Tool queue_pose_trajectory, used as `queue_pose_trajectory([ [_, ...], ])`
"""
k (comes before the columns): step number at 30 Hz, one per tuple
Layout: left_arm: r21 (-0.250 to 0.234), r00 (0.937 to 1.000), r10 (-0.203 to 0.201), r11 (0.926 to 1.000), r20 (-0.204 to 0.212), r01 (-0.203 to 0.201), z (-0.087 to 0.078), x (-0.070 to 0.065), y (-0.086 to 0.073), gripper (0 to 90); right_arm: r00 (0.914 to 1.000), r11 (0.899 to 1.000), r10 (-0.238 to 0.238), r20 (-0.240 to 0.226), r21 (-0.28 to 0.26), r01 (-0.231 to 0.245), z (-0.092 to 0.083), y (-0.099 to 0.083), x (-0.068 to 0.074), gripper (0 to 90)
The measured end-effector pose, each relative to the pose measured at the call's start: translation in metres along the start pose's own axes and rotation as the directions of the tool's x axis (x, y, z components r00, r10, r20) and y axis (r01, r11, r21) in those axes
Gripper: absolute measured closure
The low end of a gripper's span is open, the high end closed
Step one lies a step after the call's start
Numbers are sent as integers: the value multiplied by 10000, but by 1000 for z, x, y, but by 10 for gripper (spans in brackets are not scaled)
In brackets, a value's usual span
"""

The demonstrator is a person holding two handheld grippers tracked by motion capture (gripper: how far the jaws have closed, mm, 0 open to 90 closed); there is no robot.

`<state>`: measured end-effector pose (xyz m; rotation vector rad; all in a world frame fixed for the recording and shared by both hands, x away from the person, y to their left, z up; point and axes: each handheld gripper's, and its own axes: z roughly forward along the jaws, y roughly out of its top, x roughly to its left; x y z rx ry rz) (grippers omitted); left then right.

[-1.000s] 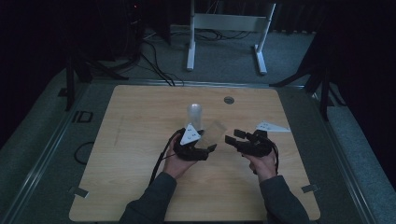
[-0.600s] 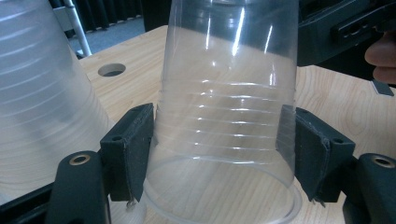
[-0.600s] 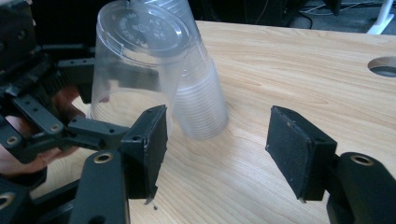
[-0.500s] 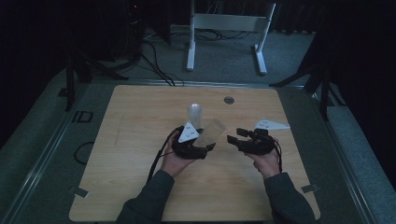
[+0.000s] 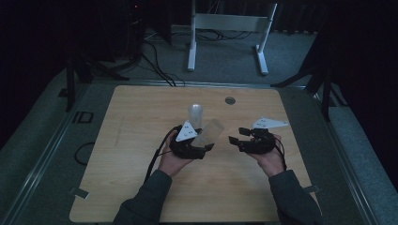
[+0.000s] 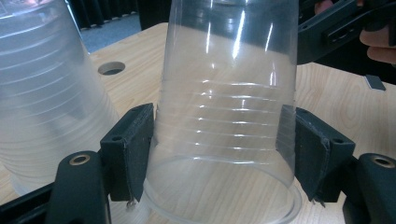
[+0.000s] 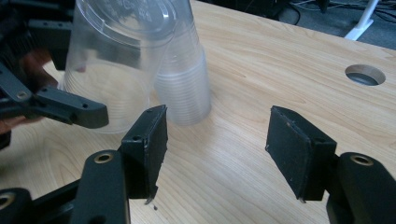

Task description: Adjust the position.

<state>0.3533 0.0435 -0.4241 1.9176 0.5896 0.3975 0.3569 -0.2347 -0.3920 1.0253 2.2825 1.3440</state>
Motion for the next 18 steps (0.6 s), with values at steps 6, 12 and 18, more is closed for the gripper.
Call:
queue_pose_trajectory([
  [6,145,9999,91,9999,145,-93,-1,1,1,290,9993,9989,-357,77,304,354,1,2,2,380],
  [12,261,9997,80,9996,220,-85,0,1,2,294,9985,9964,-554,-17,640,554,2,4,3,364],
  [18,418,9993,196,9989,308,-208,1,1,2,294,9948,9888,-1015,50,1107,1003,3,6,4,370],
])
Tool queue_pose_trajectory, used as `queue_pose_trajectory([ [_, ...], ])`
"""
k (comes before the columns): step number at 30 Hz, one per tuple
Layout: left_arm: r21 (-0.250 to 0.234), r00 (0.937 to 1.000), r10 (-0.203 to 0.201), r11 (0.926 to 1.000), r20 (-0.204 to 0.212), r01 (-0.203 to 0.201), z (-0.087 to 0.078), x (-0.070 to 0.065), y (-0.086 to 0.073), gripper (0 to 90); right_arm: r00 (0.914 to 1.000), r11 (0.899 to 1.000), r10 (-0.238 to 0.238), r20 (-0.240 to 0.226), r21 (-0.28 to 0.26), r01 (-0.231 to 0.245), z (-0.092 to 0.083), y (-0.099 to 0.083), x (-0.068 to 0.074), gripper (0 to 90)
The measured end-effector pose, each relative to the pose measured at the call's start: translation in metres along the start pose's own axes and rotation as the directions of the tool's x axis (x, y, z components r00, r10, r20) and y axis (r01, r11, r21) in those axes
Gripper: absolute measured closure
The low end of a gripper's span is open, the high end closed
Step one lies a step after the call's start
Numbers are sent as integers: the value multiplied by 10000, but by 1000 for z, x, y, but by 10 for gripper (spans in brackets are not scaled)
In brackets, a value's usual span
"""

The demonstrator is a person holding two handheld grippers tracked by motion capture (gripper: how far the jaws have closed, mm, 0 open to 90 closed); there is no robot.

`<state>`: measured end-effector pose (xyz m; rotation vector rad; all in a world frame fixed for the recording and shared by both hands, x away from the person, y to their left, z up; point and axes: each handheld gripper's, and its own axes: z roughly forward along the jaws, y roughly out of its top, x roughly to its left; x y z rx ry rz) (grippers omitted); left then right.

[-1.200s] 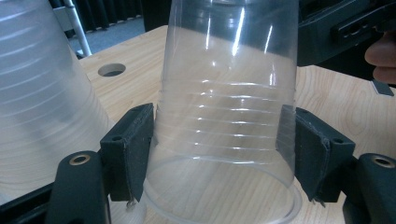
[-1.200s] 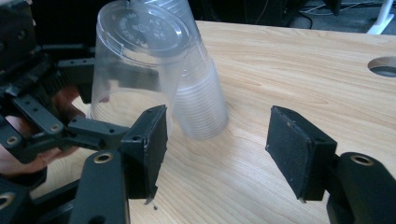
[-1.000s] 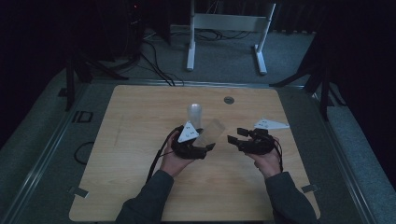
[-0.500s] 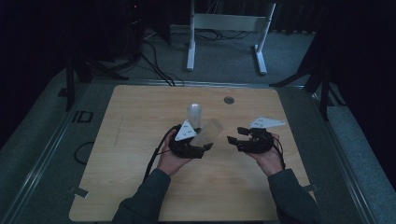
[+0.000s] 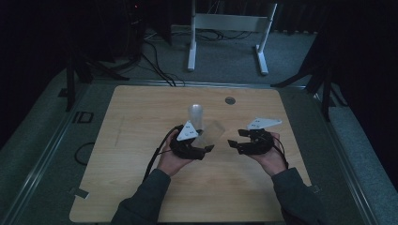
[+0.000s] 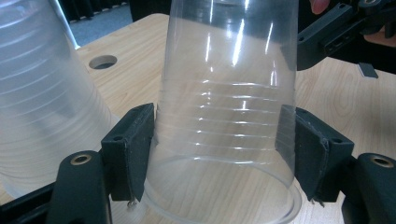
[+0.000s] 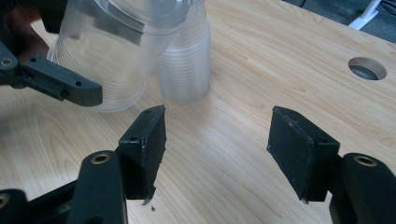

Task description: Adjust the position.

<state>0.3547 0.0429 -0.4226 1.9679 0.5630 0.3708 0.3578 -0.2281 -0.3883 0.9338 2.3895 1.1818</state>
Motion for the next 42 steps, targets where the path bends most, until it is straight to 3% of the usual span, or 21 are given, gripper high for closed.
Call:
queue_pose_trajectory([
  [10,251,9999,167,9995,43,-168,0,1,0,294,9964,9945,-825,201,659,810,2,5,2,379],
  [25,684,9985,502,9963,196,-514,4,-3,-3,295,9823,9699,-1871,10,1588,1846,6,9,9,407],
  [42,997,9964,804,9916,276,-828,5,-4,-4,295,9708,9418,-2358,-447,2359,2397,10,15,8,428],
])
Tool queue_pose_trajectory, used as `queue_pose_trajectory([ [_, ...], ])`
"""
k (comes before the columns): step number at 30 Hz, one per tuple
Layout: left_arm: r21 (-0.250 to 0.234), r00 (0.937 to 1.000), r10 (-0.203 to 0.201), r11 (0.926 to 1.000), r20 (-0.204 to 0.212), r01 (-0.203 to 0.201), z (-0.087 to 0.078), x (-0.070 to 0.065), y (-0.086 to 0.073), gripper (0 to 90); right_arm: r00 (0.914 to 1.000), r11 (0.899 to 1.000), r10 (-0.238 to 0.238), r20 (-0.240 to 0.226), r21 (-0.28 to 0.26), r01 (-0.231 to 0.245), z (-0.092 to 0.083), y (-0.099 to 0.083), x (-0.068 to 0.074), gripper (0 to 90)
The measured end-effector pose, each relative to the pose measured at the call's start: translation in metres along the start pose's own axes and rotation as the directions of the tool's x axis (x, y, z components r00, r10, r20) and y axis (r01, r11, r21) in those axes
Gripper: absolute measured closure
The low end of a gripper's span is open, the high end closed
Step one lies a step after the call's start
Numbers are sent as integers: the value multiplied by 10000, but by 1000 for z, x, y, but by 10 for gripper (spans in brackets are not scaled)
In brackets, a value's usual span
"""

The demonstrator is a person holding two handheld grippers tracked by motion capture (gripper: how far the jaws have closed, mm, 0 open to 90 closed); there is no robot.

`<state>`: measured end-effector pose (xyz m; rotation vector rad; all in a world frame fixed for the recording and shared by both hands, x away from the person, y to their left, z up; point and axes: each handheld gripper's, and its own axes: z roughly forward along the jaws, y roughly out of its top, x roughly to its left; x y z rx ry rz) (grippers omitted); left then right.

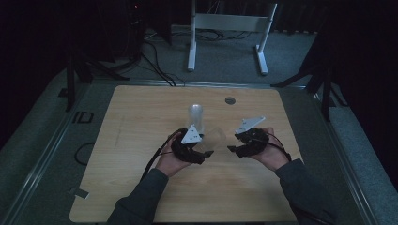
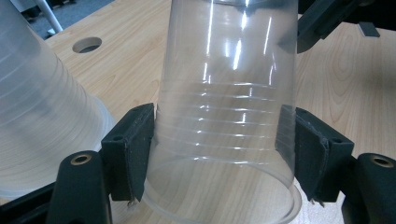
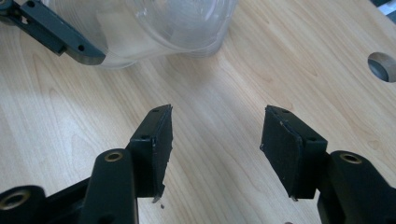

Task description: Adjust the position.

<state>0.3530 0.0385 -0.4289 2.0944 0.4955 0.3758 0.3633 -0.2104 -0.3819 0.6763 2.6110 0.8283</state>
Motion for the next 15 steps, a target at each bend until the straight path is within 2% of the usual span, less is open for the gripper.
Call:
queue_pose_trajectory([
  [9,215,9998,200,9996,2,-200,2,-1,-1,295,9995,9989,-269,-179,385,275,-2,3,-2,428],
  [15,426,9986,512,9978,-107,-508,5,-4,-1,295,9987,9965,-433,-255,700,450,-1,5,-2,428],
])
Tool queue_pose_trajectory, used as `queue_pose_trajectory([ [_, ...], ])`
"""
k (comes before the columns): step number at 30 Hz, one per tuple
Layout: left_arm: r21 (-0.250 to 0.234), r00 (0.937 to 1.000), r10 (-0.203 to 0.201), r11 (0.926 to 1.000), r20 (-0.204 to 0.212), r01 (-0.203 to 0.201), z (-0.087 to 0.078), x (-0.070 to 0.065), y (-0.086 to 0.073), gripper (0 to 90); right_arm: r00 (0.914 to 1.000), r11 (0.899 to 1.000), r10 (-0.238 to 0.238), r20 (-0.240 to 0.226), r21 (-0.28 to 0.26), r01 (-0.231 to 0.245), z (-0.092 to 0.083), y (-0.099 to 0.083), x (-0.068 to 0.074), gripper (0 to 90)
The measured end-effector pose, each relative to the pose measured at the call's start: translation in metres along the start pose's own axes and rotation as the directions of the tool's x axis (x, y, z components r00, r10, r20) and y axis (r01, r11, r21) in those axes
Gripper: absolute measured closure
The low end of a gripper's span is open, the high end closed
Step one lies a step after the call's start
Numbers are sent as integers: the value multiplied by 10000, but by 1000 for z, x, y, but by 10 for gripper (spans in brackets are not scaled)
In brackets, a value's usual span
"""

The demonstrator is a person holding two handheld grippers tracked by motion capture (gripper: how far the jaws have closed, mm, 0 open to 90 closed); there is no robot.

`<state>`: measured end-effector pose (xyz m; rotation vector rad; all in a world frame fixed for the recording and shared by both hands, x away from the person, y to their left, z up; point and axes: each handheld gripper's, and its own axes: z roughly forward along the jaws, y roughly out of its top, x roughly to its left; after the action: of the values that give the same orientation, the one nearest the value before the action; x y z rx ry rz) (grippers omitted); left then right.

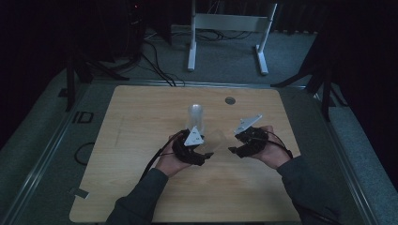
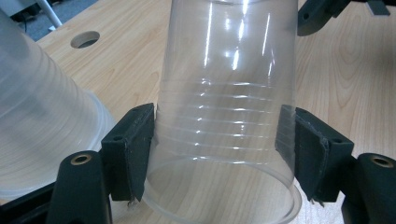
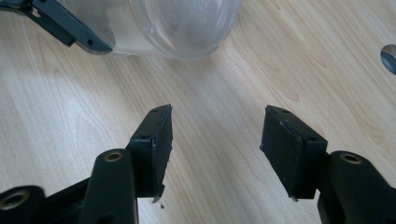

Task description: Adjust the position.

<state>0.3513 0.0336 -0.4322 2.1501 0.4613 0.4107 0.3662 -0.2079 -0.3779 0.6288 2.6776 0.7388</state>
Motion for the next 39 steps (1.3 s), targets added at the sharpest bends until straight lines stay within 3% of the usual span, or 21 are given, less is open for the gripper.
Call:
queue_pose_trajectory([
  [23,611,9975,694,9957,142,-702,6,-6,0,299,9975,9985,-237,-667,486,270,-2,7,1,375],
  [39,948,9940,989,9902,459,-1029,9,-10,-1,302,9899,9906,-961,-1043,877,1054,-1,16,8,357],
])
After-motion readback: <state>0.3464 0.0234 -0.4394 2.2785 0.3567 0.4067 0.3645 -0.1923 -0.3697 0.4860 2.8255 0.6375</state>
